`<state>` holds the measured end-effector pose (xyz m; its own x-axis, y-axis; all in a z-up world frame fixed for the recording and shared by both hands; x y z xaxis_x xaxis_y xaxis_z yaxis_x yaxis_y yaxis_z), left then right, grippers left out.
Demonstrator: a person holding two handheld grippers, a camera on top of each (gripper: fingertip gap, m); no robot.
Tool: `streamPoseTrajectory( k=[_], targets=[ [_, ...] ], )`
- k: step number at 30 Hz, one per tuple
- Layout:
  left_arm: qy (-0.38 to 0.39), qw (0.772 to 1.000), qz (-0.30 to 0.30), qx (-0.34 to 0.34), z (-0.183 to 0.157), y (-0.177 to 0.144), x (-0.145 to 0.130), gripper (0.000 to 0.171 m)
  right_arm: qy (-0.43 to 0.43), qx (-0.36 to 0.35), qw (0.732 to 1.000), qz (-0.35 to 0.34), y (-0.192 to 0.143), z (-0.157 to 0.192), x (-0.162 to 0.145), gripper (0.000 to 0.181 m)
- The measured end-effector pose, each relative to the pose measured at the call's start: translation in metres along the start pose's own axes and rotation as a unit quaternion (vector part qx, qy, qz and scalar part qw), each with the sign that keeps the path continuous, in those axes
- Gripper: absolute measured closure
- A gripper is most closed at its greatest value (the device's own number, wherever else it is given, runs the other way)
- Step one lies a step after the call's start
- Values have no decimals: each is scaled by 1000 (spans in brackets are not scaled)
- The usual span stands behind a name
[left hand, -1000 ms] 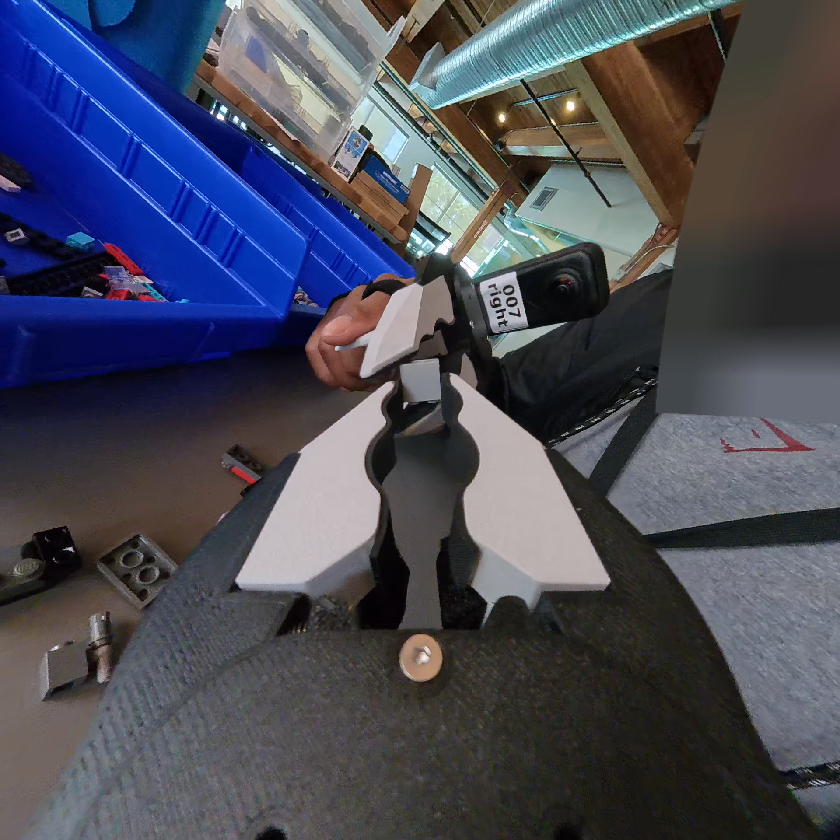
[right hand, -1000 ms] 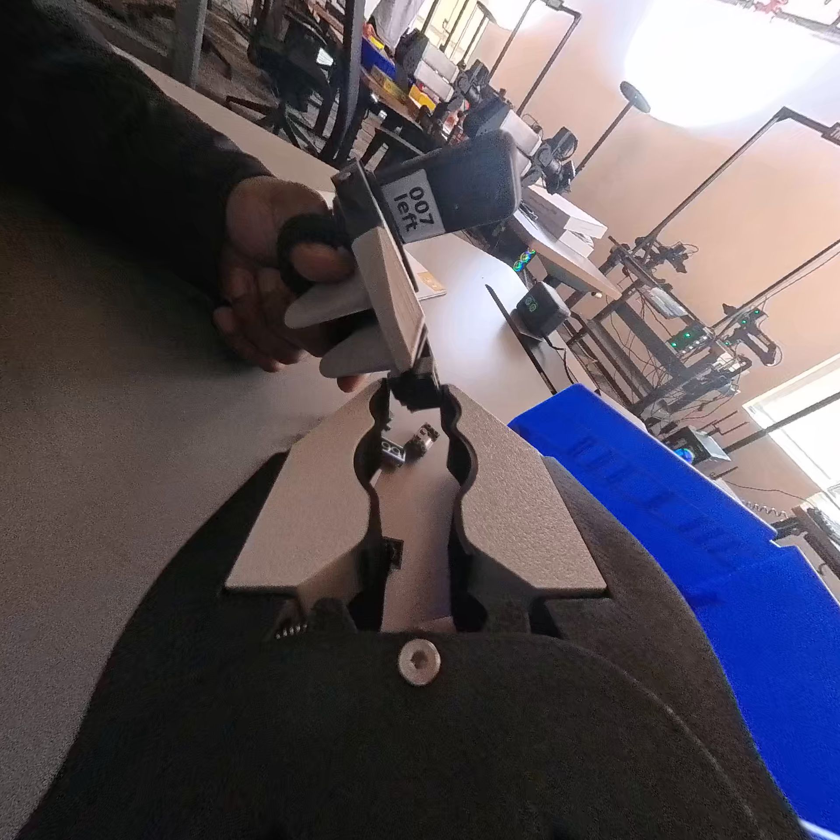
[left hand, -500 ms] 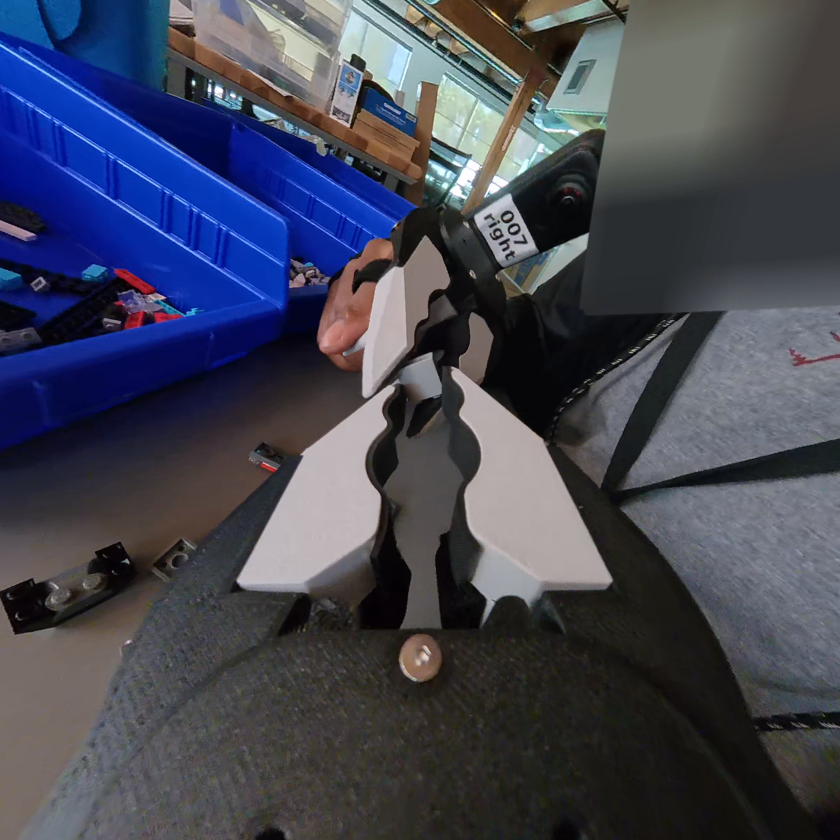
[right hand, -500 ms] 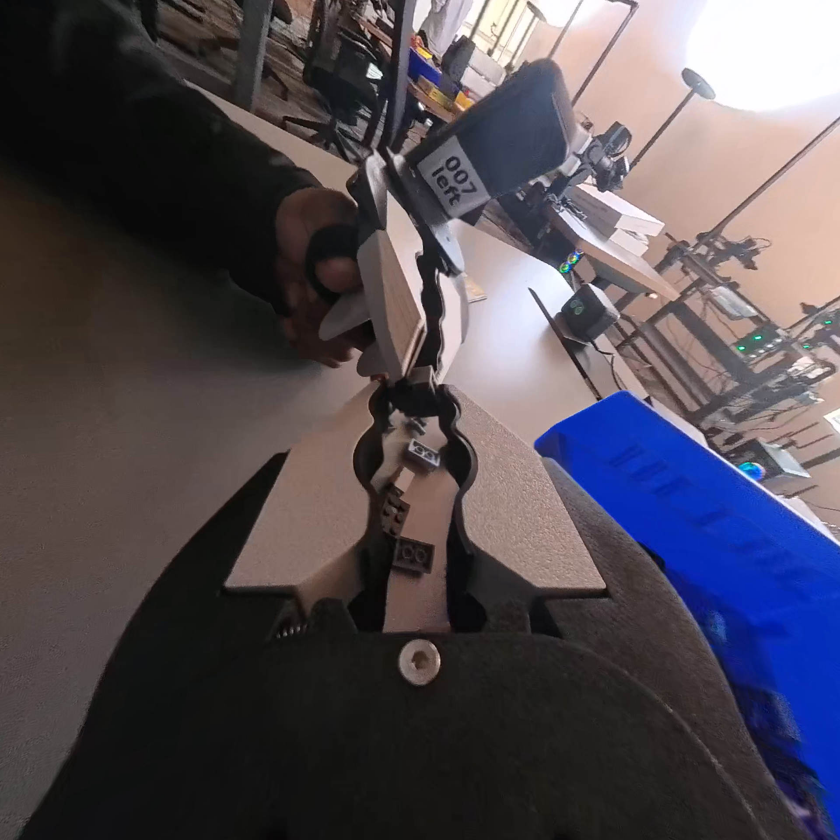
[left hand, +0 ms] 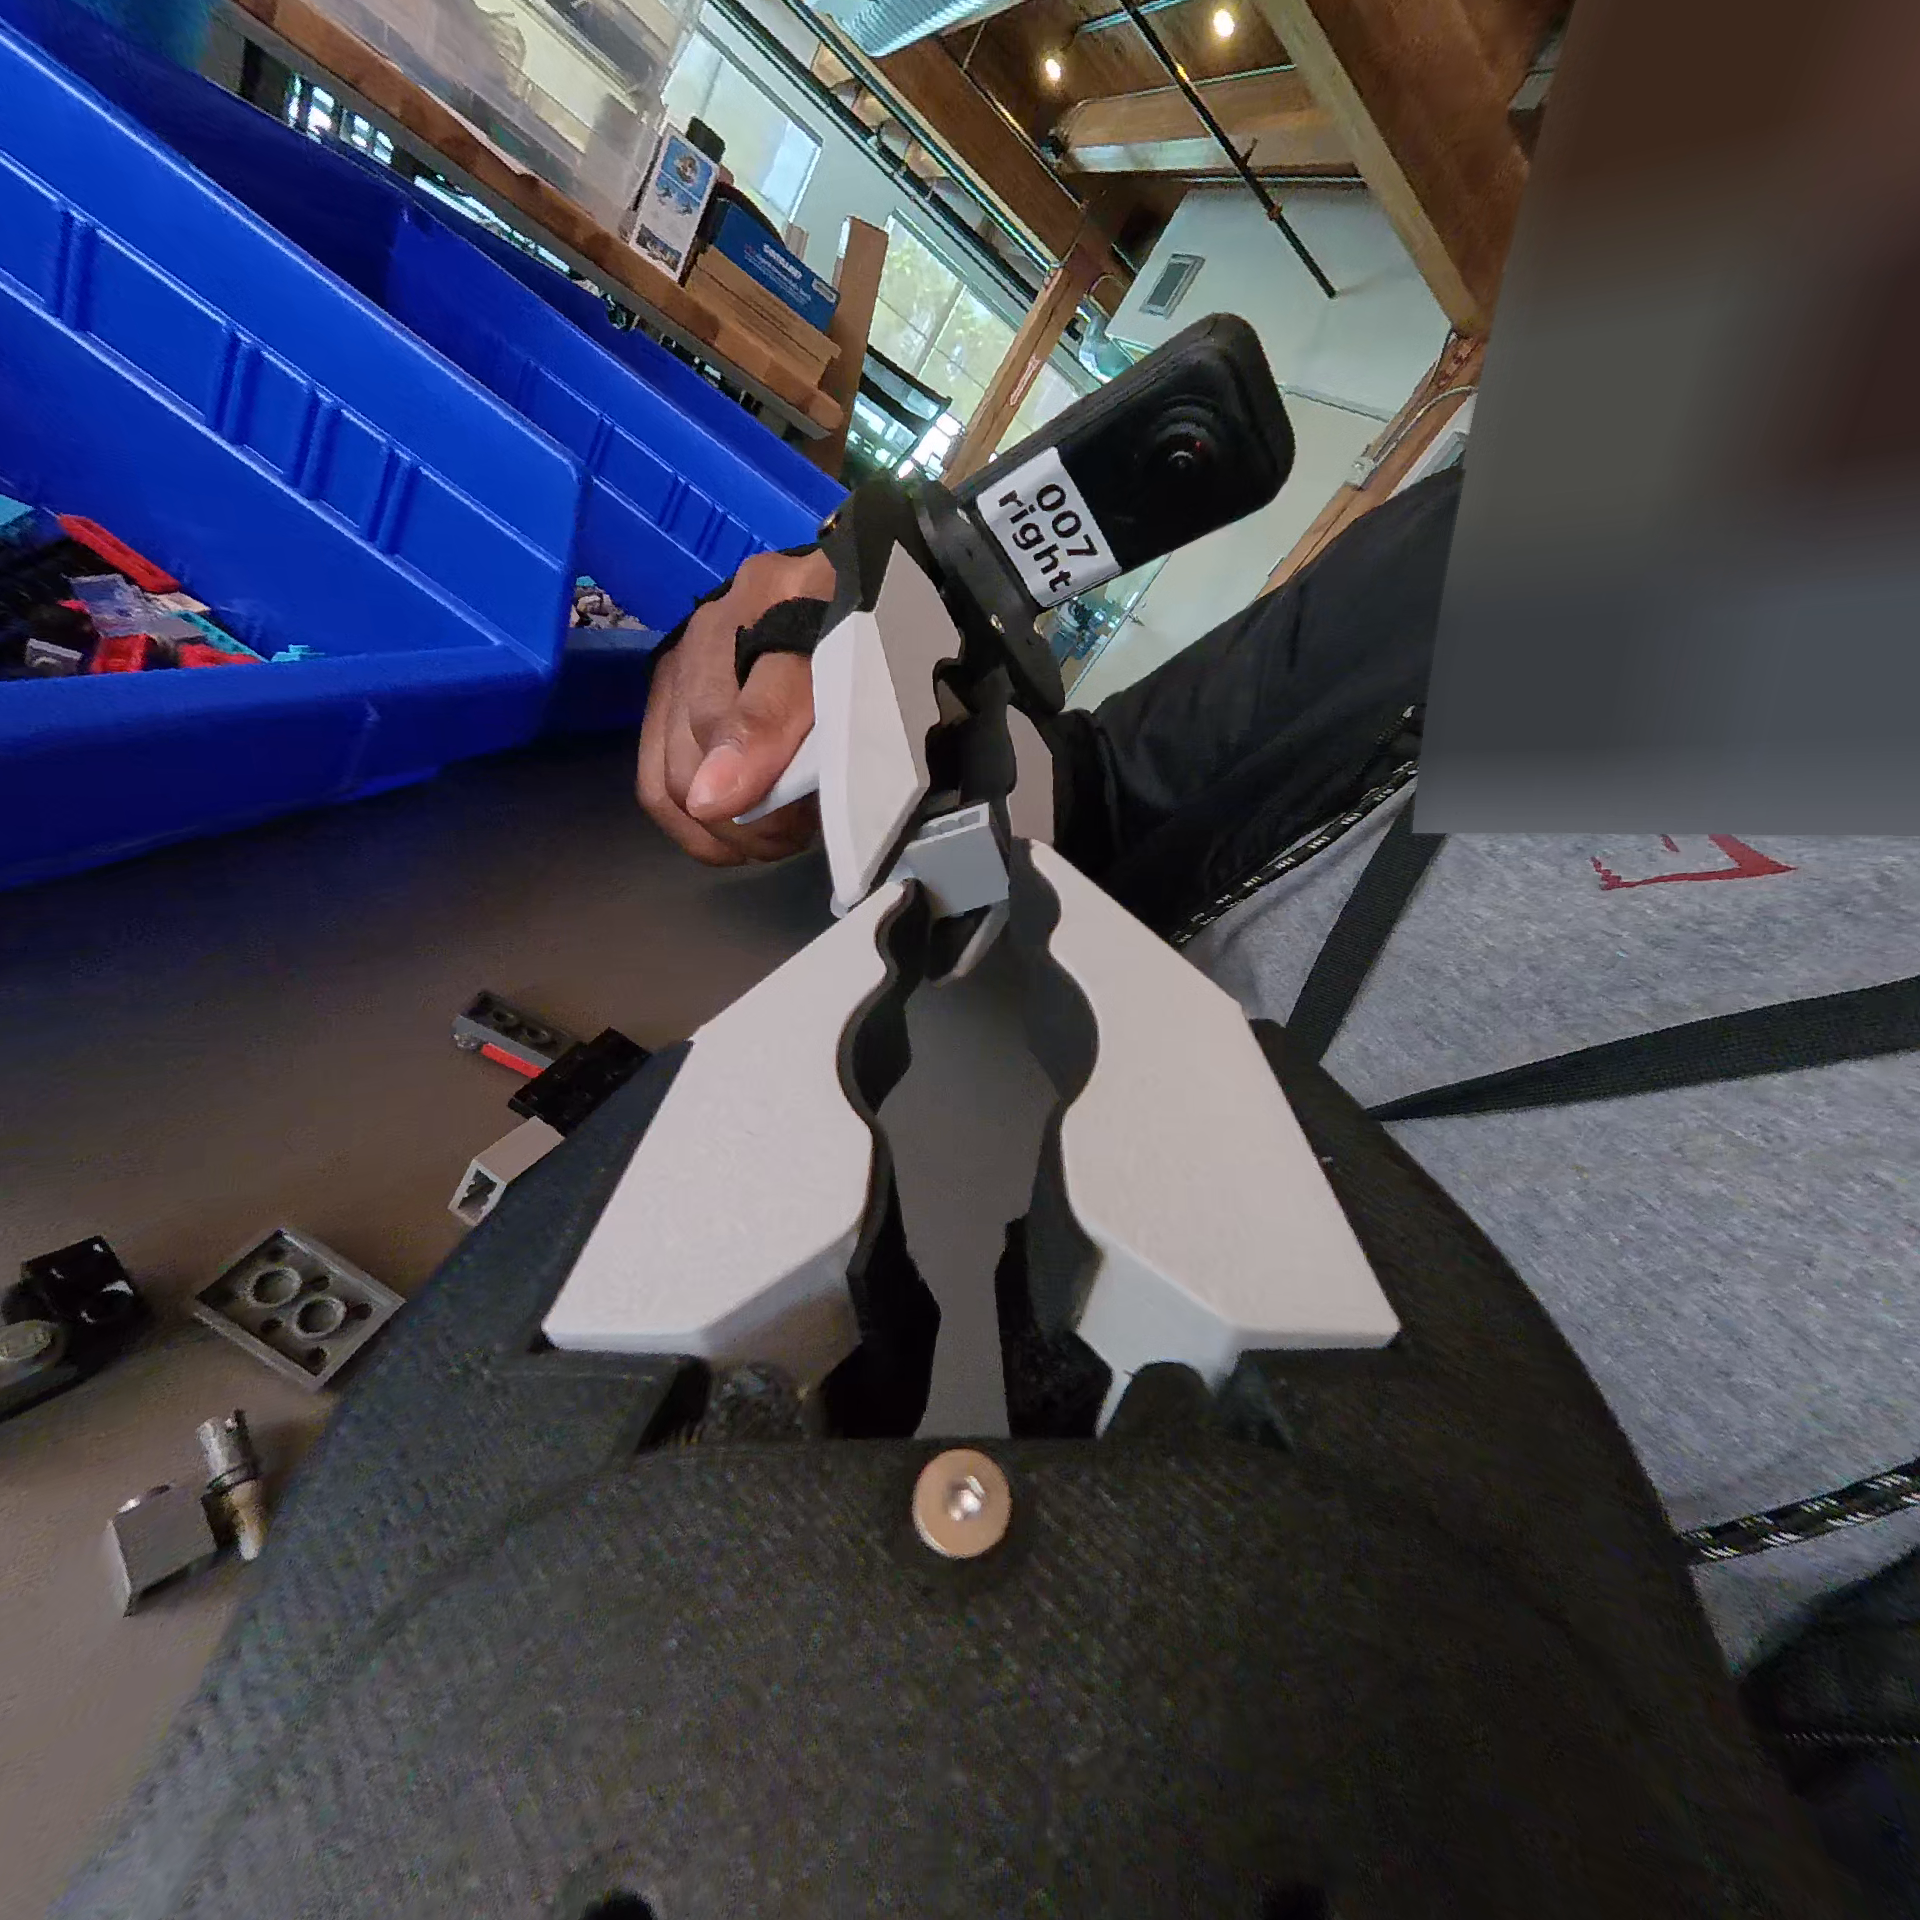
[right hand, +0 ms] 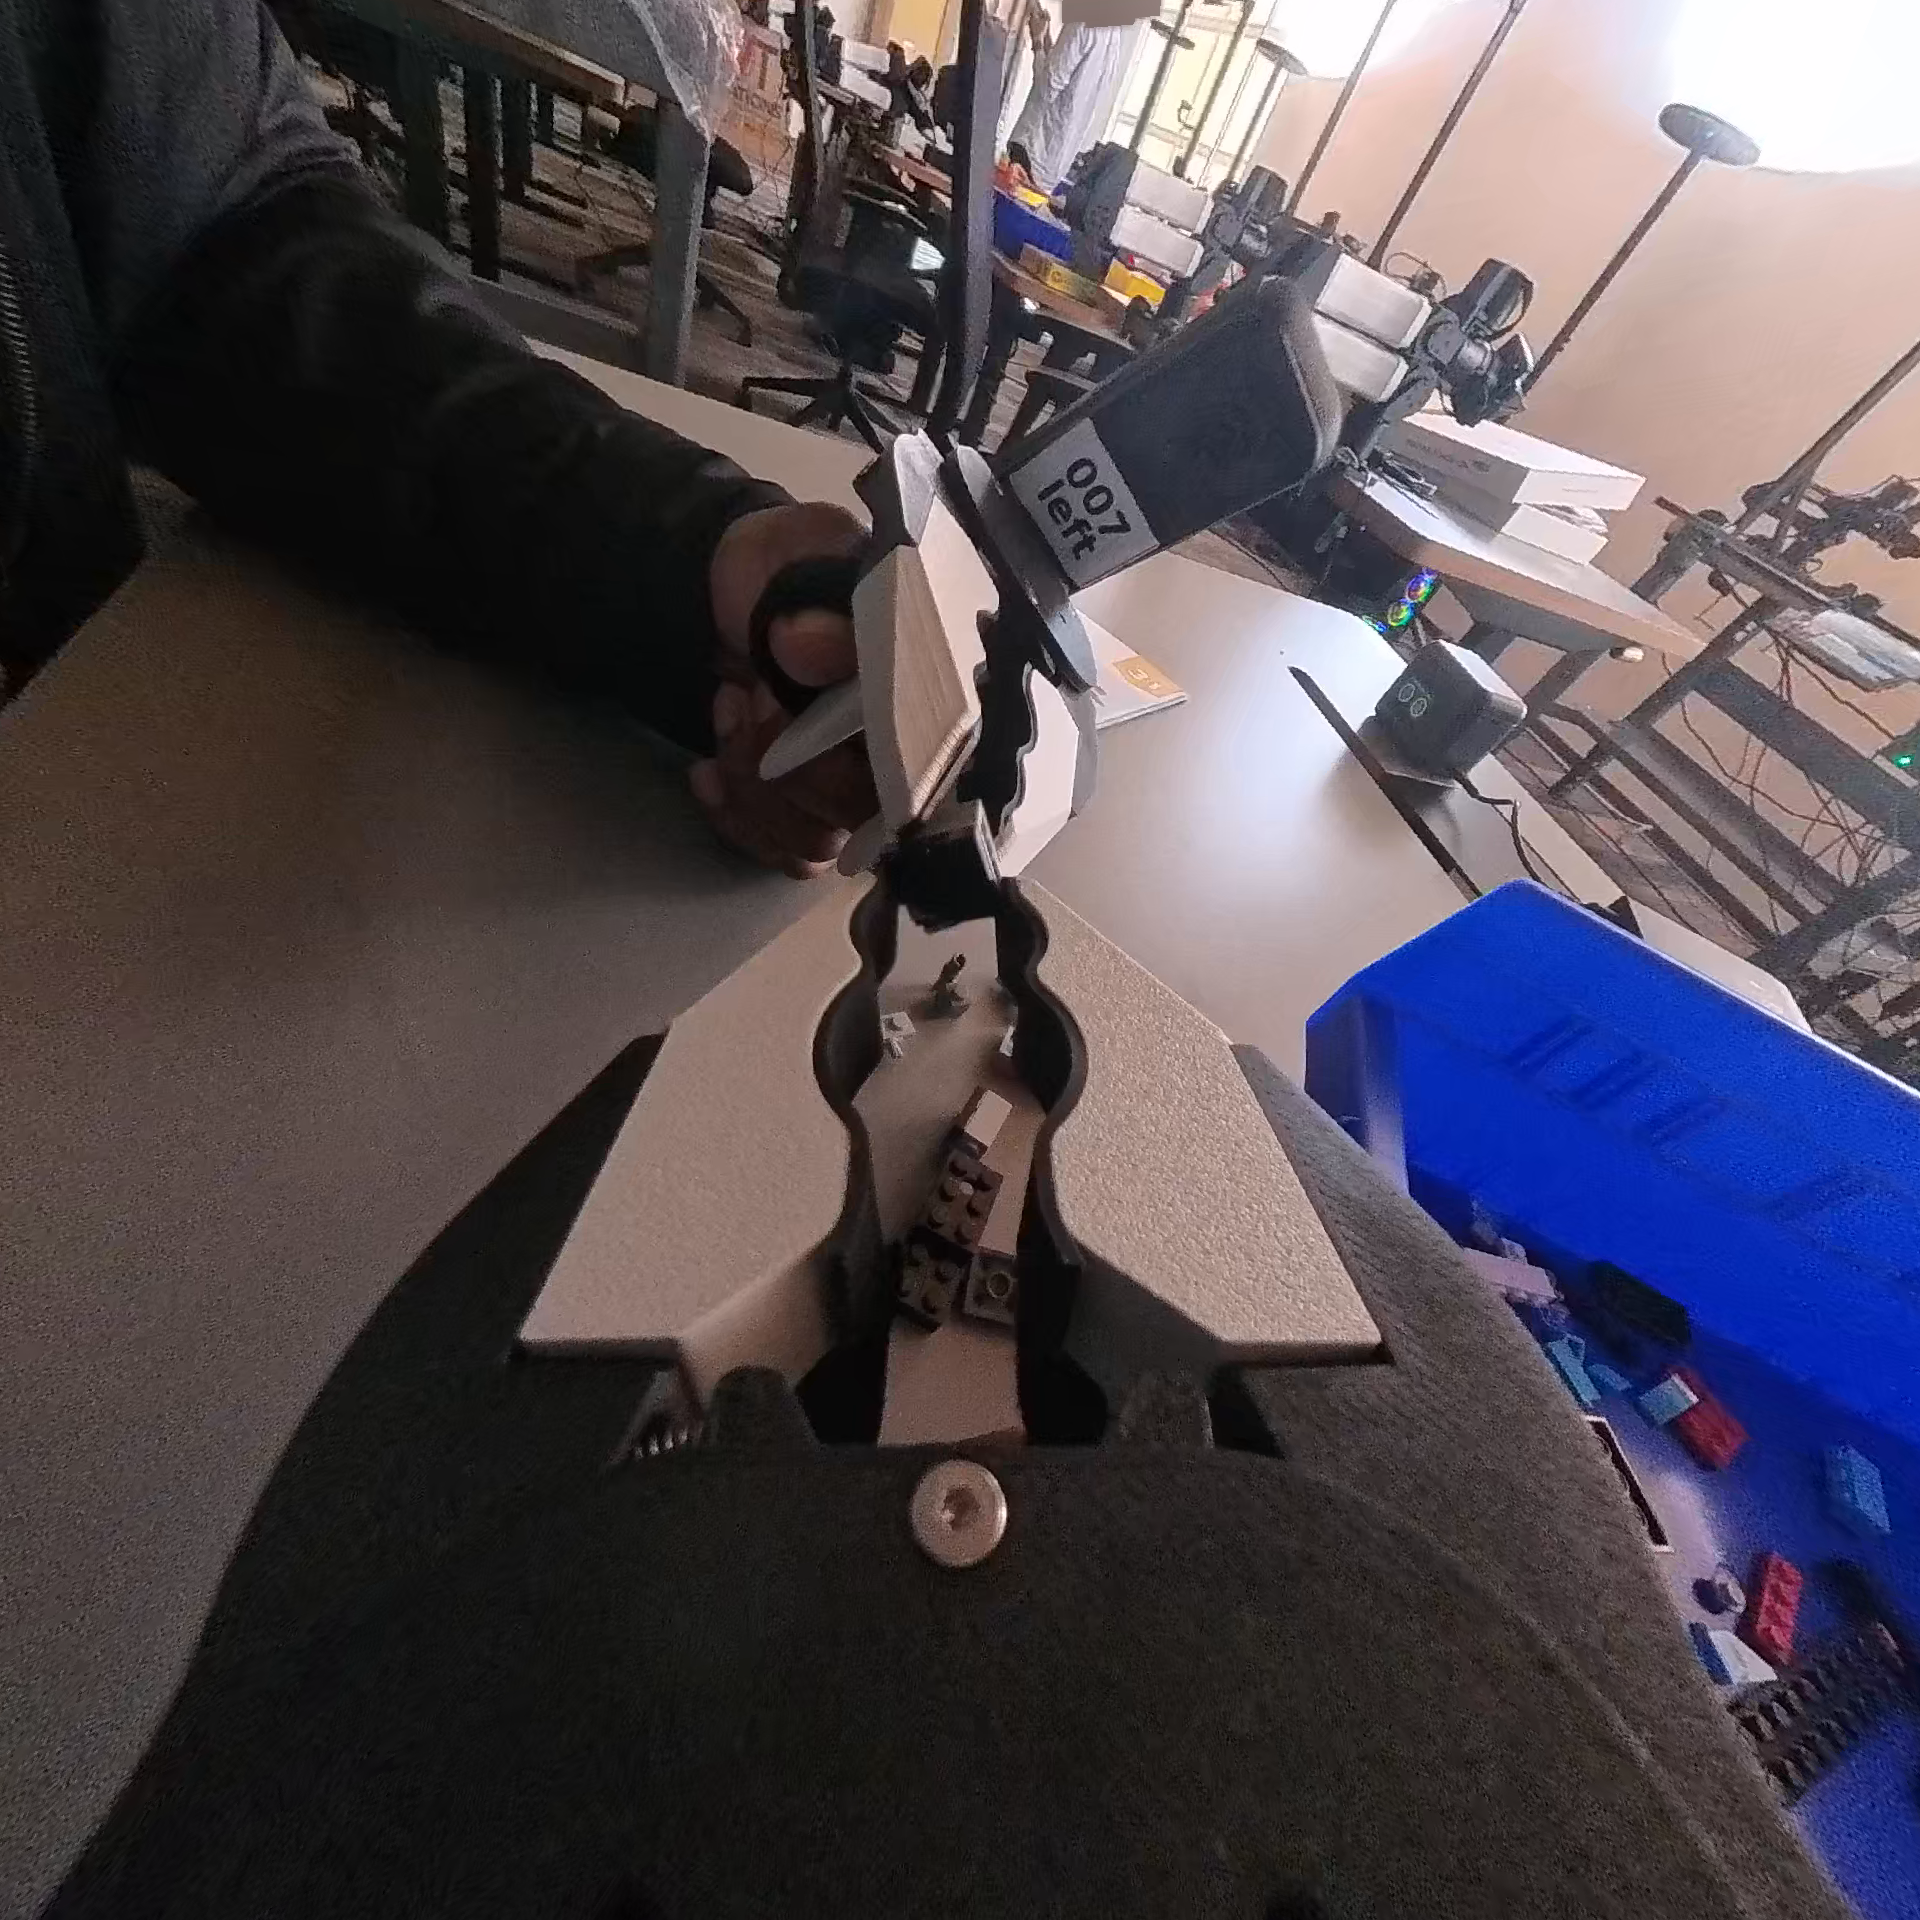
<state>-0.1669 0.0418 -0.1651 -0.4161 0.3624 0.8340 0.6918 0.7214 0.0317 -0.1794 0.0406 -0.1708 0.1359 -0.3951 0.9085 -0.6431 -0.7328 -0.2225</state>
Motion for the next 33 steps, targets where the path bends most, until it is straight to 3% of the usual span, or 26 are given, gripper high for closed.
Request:
streamPoseTrajectory(
  k=[5,8,12,18,33],
  targets=[
    [34,998,-13,49,12,-7,6,154,35,-14,999,7,-1,-9,-6,159],
    [46,994,-43,94,23,-16,16,154,97,-25,995,-25,-6,-22,0,147],
    [48,993,-62,93,21,-17,22,154,149,-33,986,-68,-9,-31,7,136],
    [53,994,-55,80,16,-9,17,154,127,-33,989,-71,-2,-22,9,151],
    [20,997,-60,48,11,-8,17,155,110,-22,992,-64,-4,-20,10,157]
  ],
)
Point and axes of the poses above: each gripper's, where its closed fingertips meet, y out along the fingers, x out of its top, z = x × y across the jaws, the point moved 1 cm from there along -y, back along the fingers
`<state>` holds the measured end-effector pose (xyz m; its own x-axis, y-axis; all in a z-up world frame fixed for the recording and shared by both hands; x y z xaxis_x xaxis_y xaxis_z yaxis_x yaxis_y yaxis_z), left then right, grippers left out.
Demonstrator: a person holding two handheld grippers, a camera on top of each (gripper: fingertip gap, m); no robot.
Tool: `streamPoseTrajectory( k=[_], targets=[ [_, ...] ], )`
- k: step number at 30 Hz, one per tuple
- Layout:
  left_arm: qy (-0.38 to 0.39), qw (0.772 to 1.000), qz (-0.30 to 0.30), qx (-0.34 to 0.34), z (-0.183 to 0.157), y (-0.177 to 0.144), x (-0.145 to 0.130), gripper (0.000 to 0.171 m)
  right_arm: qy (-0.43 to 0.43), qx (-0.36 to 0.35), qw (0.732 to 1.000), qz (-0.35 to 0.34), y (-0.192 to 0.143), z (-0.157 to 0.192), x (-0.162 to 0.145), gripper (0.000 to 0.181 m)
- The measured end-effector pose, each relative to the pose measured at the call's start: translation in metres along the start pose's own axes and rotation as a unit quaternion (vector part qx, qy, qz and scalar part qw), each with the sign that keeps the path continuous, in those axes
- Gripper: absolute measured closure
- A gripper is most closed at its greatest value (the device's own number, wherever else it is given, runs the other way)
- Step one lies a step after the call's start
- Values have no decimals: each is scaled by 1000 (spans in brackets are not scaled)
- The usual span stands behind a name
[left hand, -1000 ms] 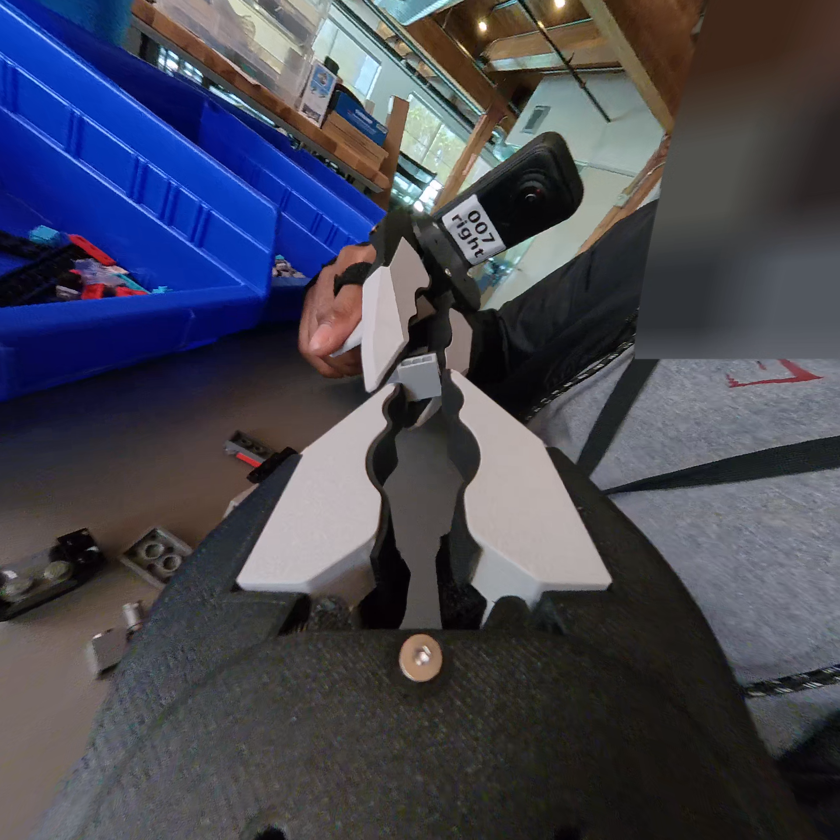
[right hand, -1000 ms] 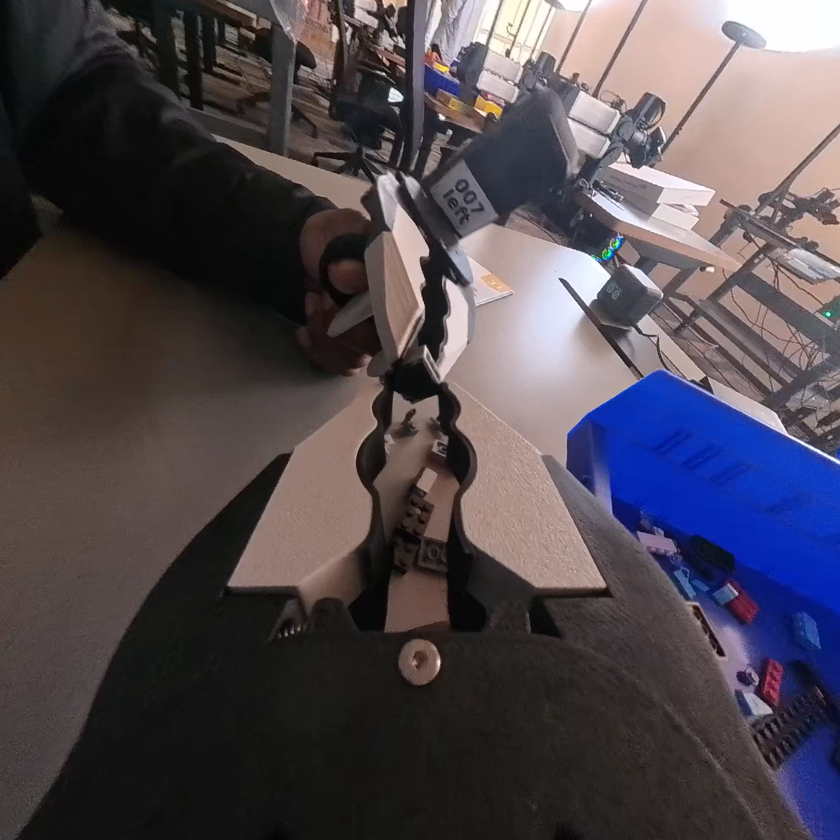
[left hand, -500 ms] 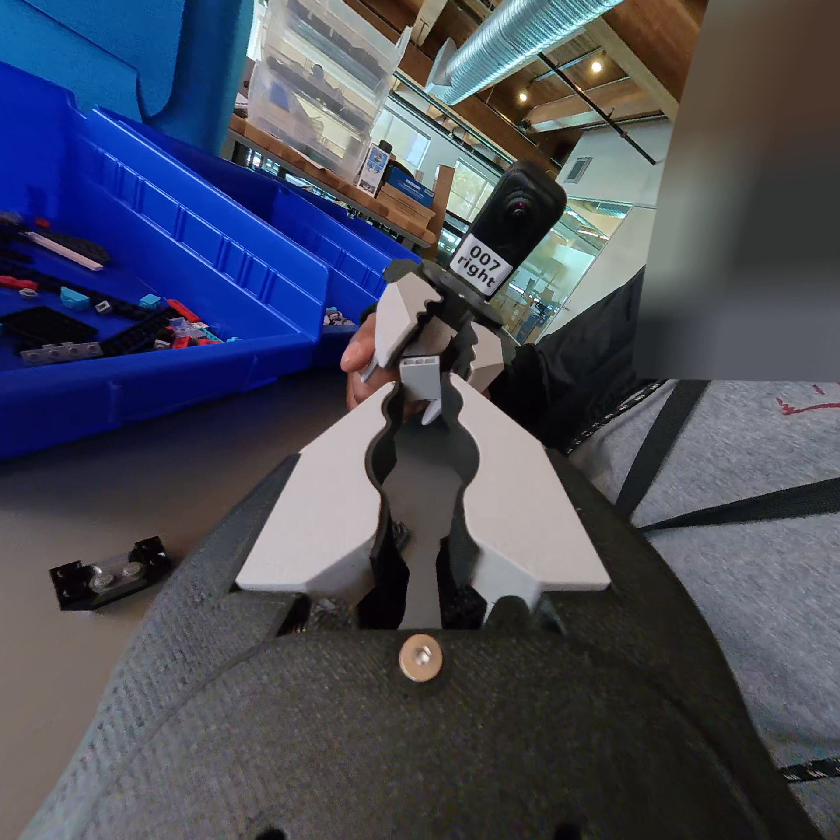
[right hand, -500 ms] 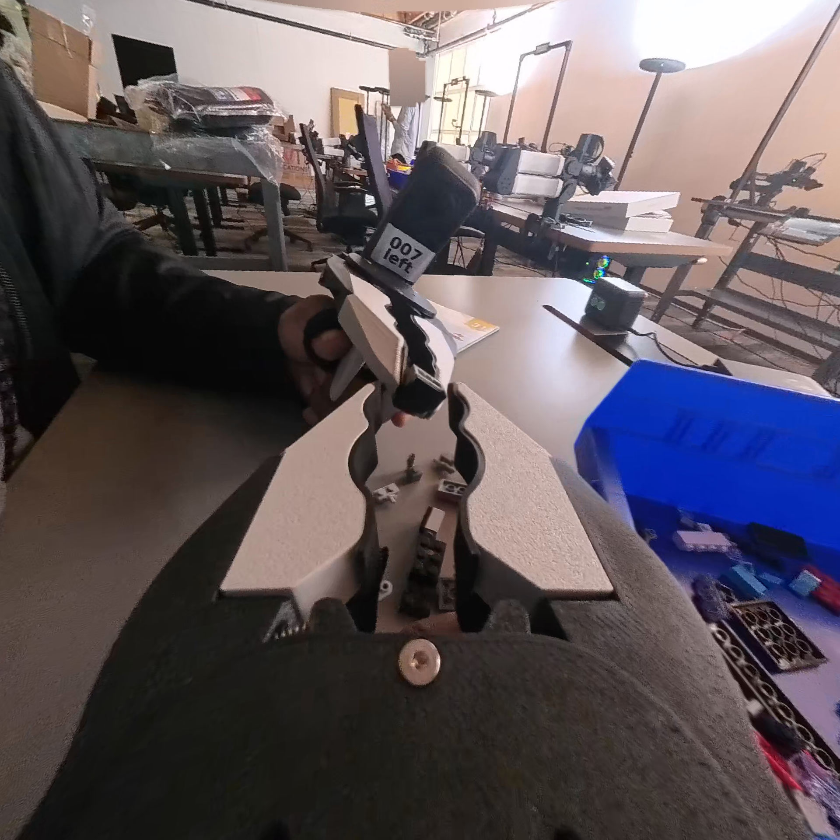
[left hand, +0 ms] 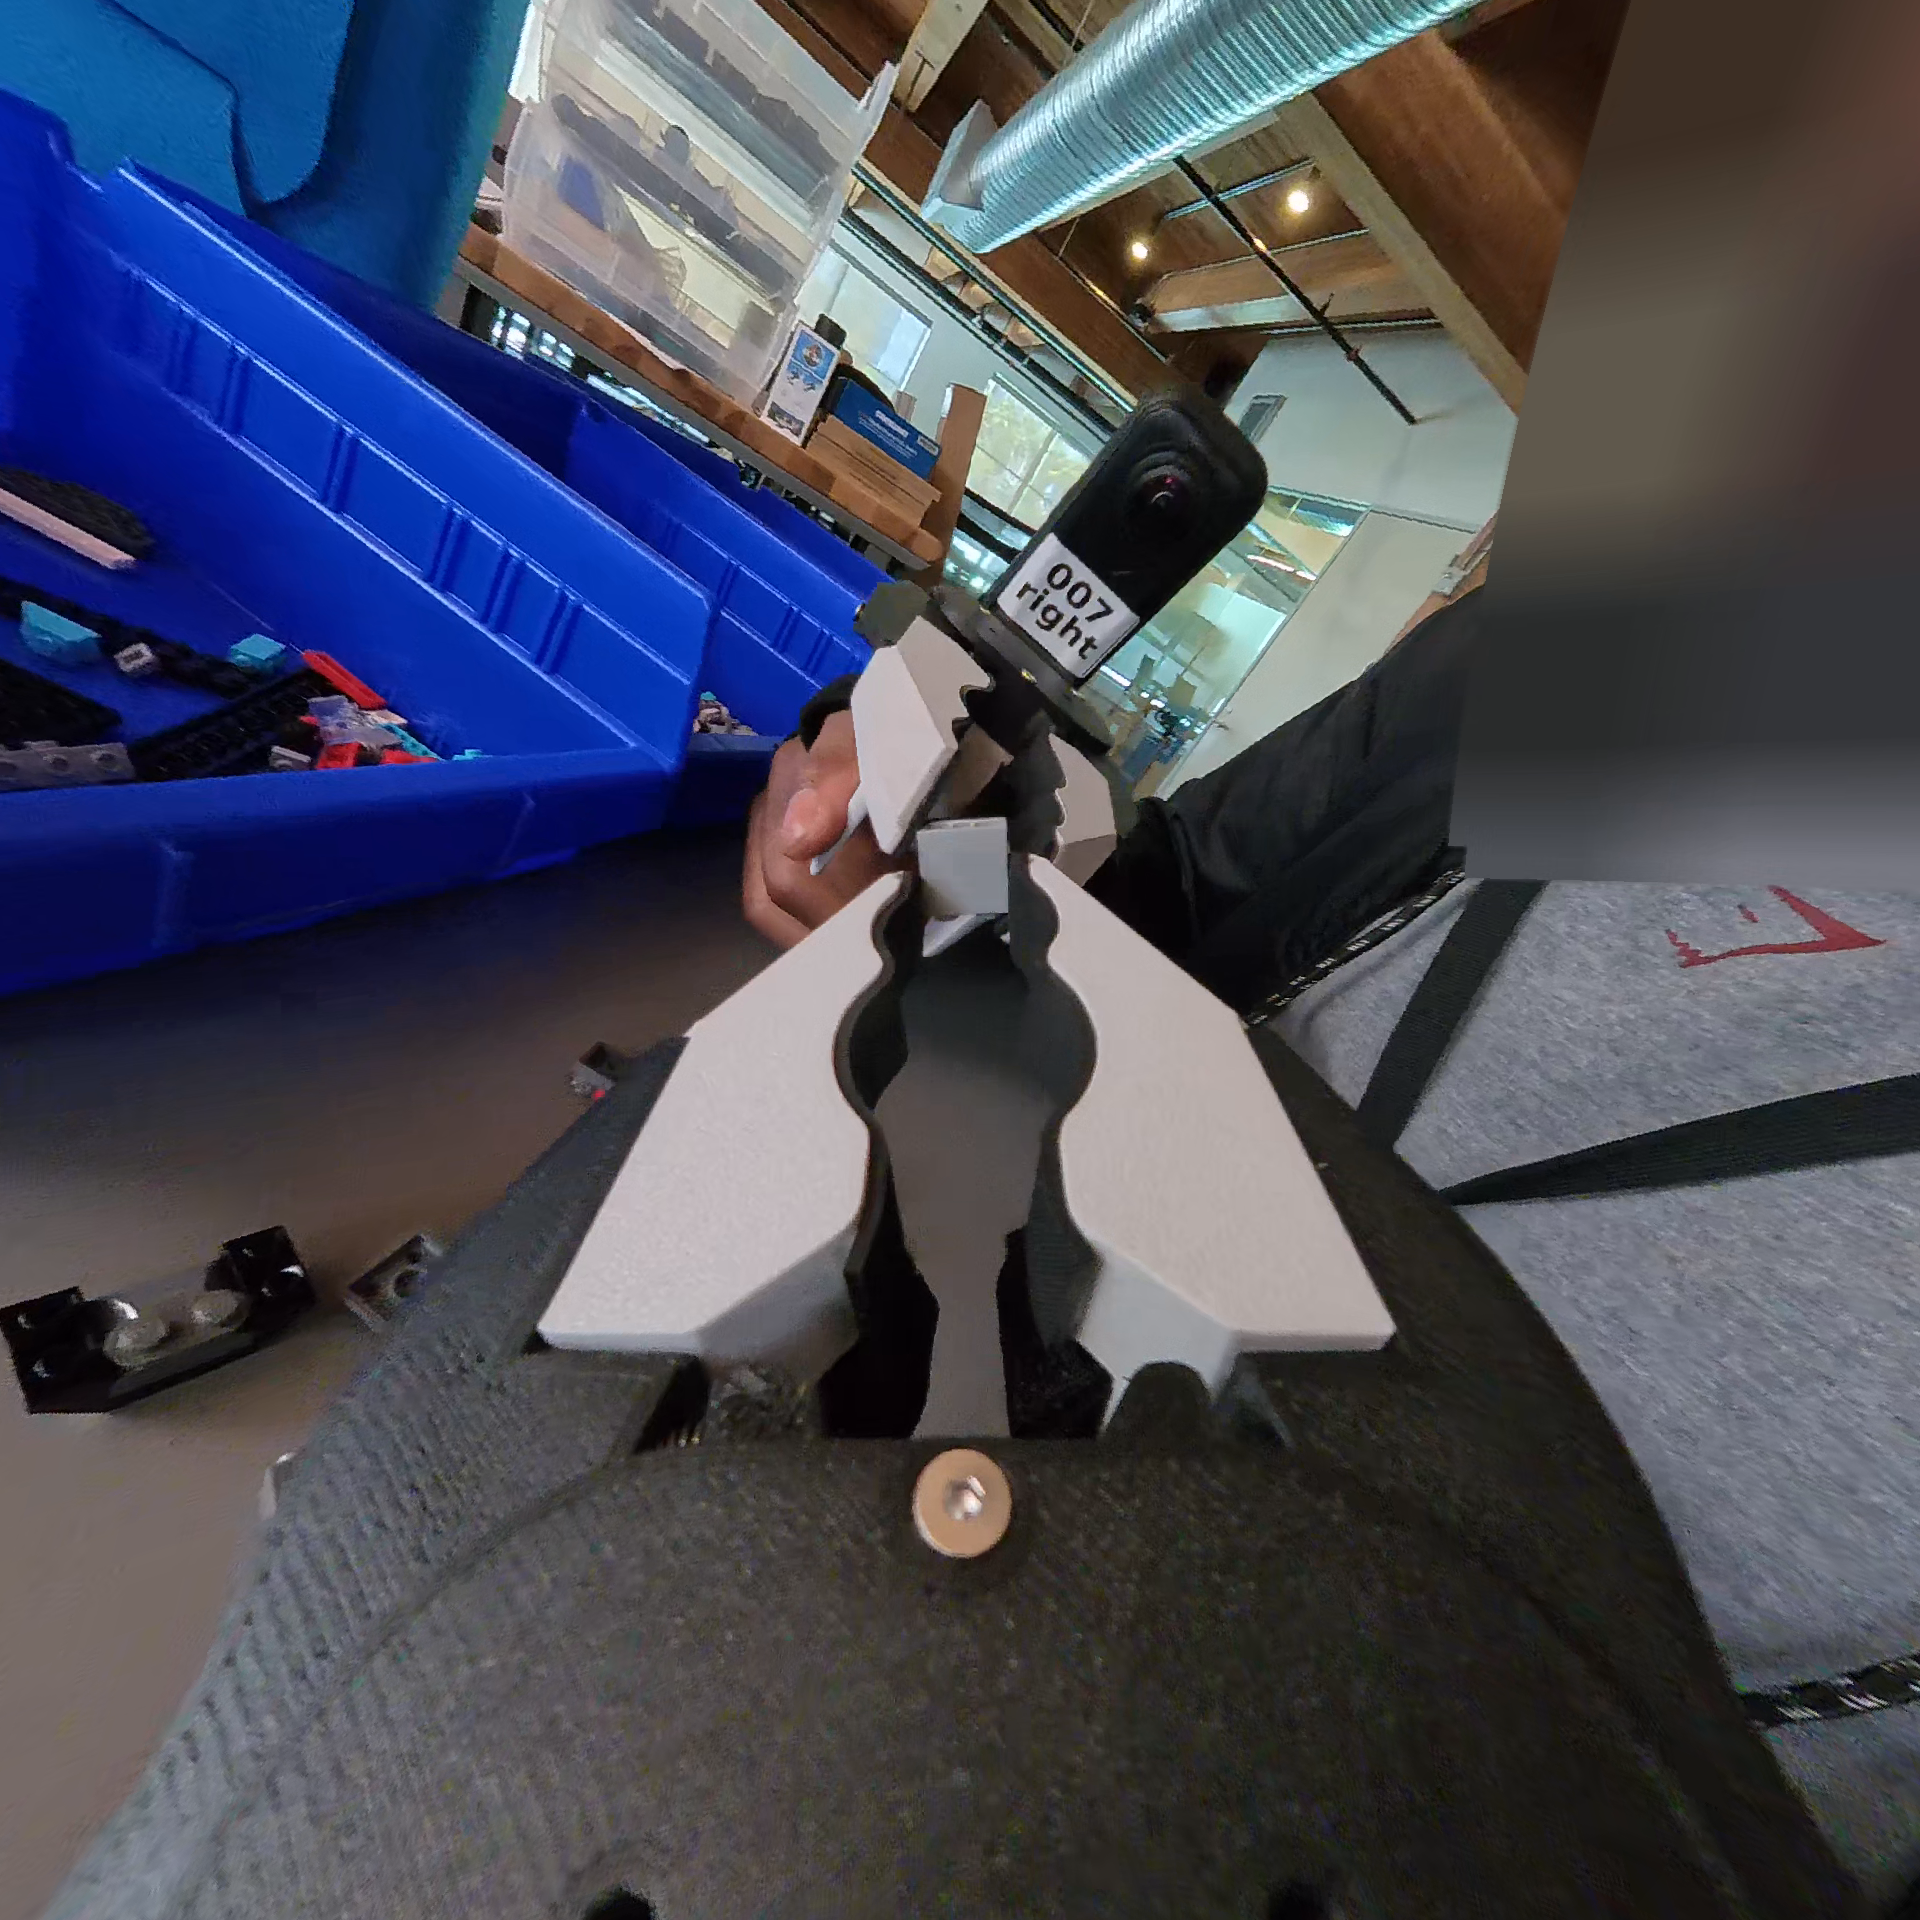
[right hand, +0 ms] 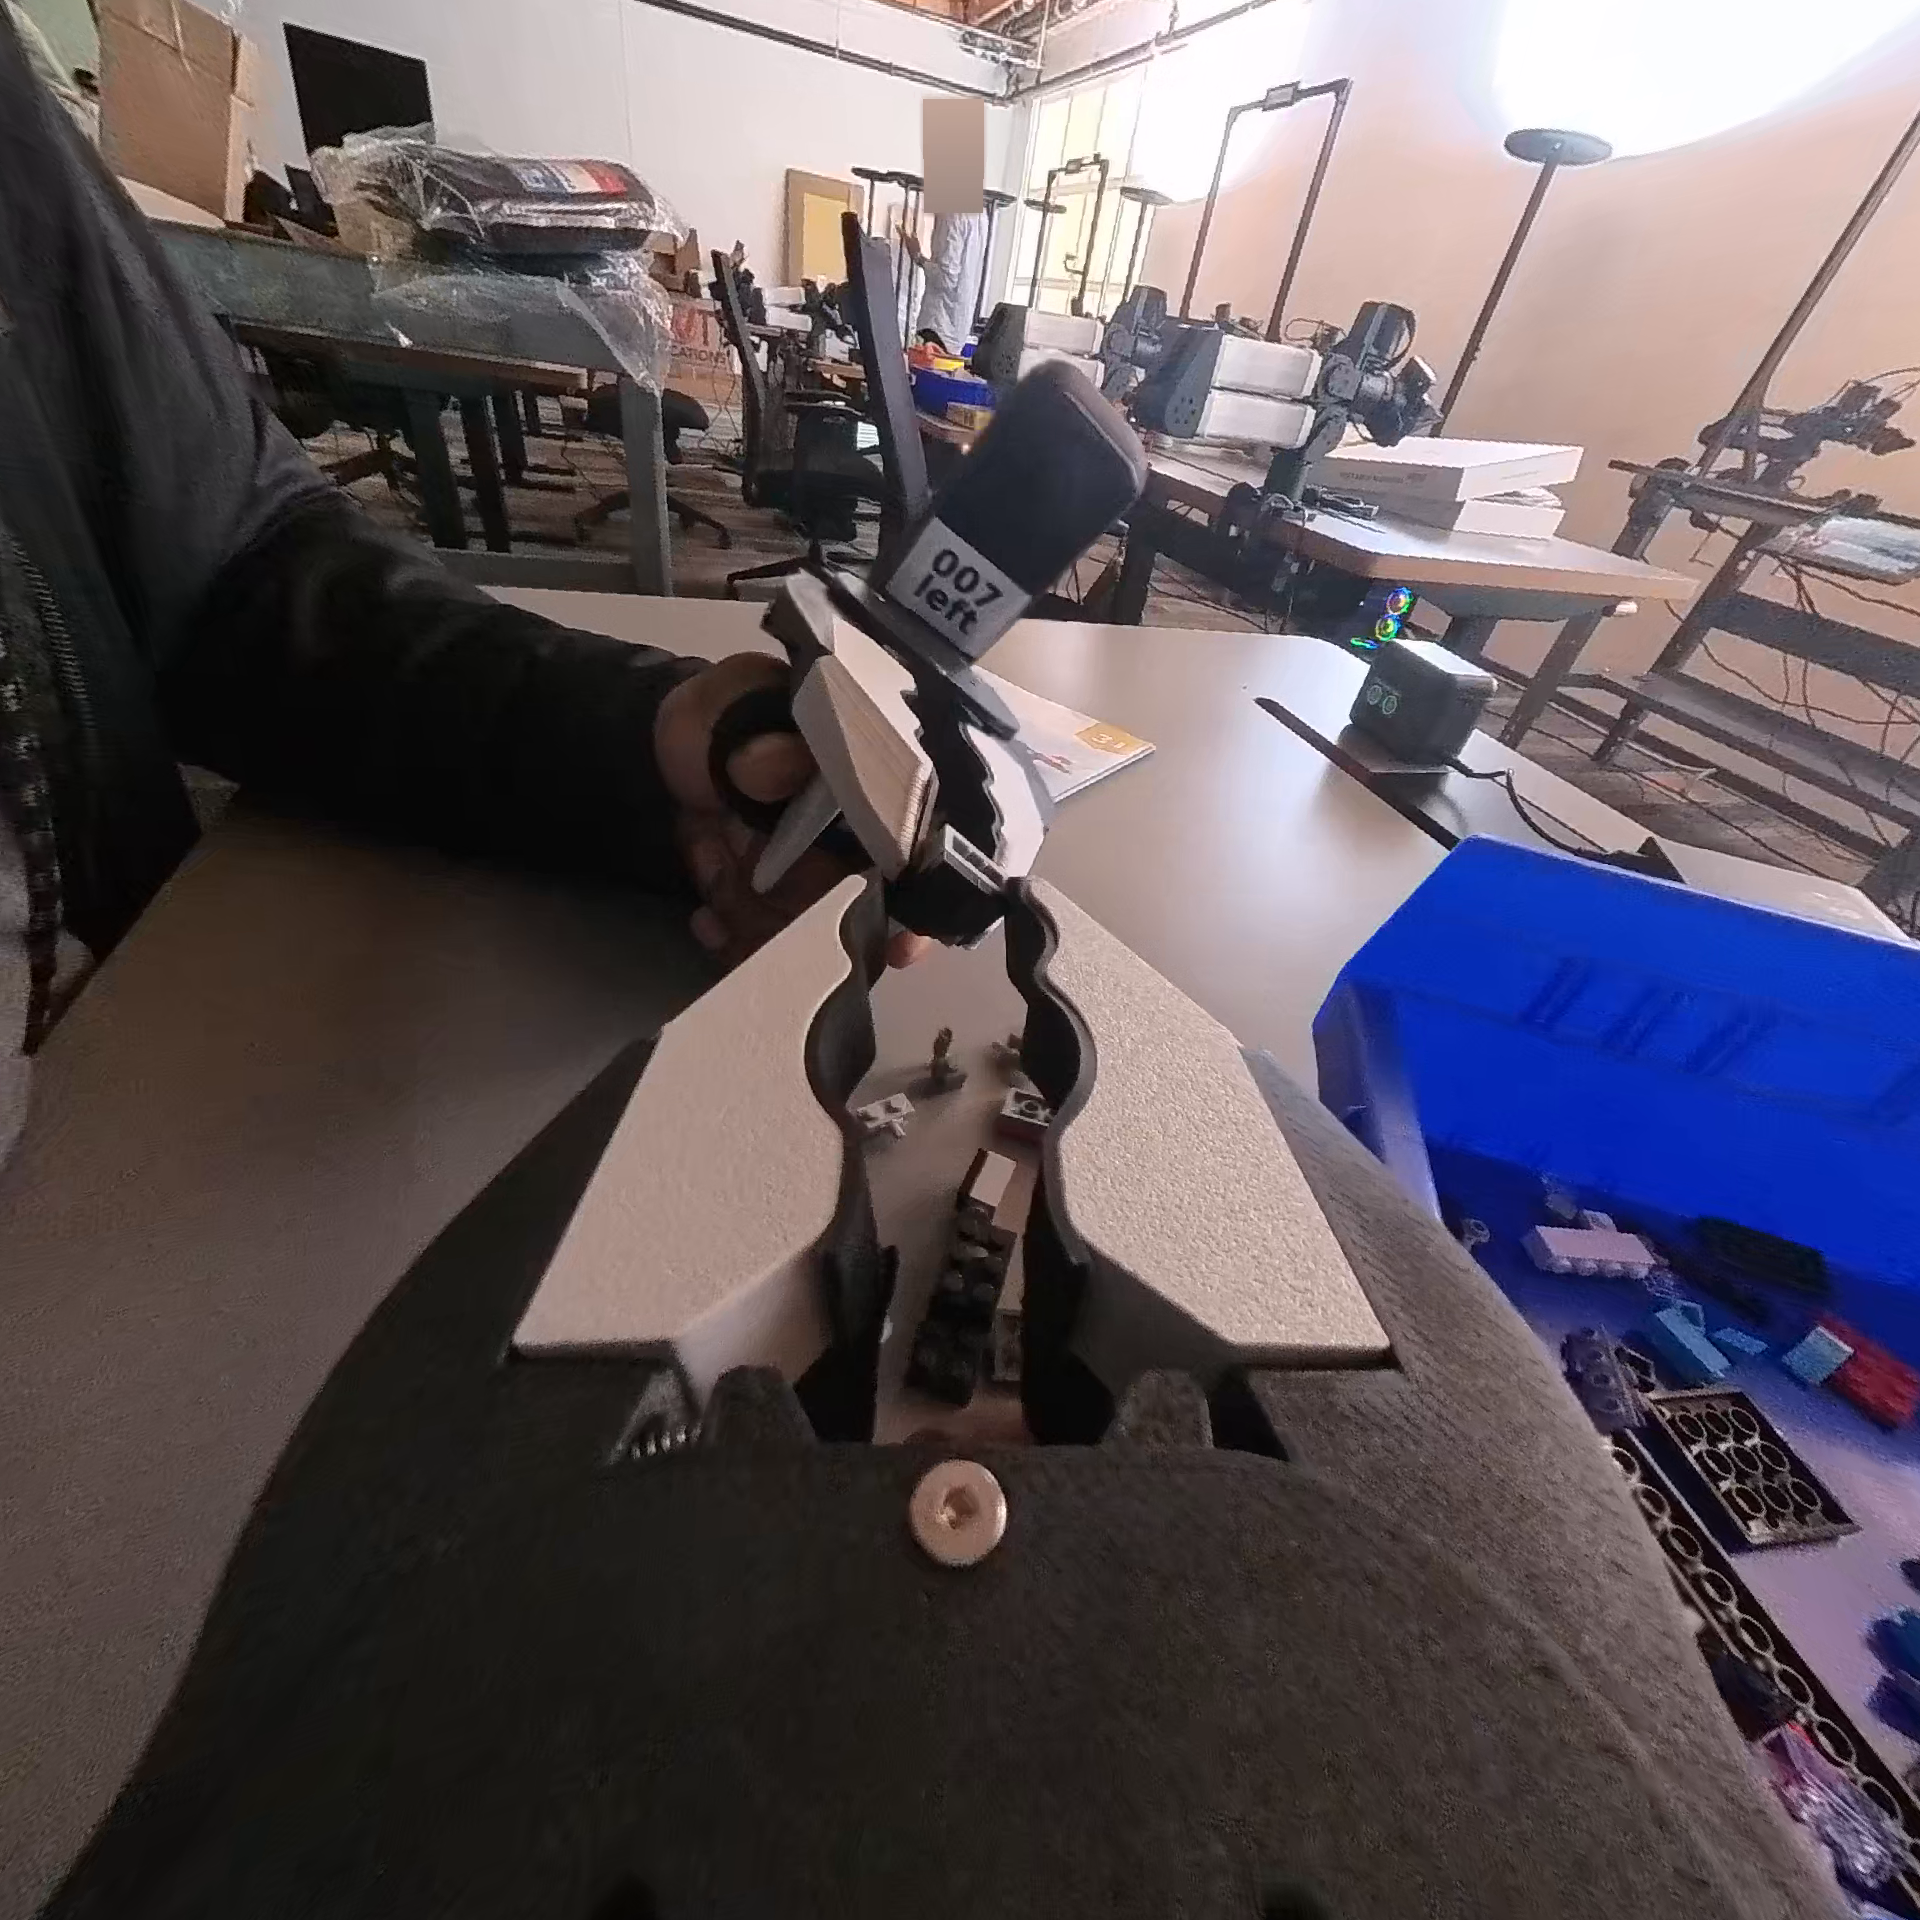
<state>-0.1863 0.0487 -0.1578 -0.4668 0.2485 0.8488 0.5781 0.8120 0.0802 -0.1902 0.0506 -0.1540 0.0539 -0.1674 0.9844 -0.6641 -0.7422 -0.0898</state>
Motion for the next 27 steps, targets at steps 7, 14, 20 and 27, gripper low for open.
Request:
streamPoseTrajectory(
  k=[7,14,20,27],
  targets=[
    [-34,999,4,-25,-4,0,-1,155,18,21,1000,1,-1,4,1,157],
    [-58,997,13,-41,-6,0,-4,155,34,42,999,4,-1,7,0,157],
    [-71,996,22,-51,-8,1,-6,155,50,66,997,3,-2,10,0,157],
    [-87,994,29,-59,-9,1,-8,155,56,76,996,7,-3,12,-1,157]
  ],
)
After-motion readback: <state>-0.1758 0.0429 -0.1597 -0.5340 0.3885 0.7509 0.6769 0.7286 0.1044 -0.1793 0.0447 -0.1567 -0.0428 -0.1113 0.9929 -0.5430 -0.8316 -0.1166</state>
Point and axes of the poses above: each gripper's, where its closed fingertips meet, y out along the fingers, x out of its top, z = x × y across the jaws, the point moved 1 cm from there along -y, back along the fingers
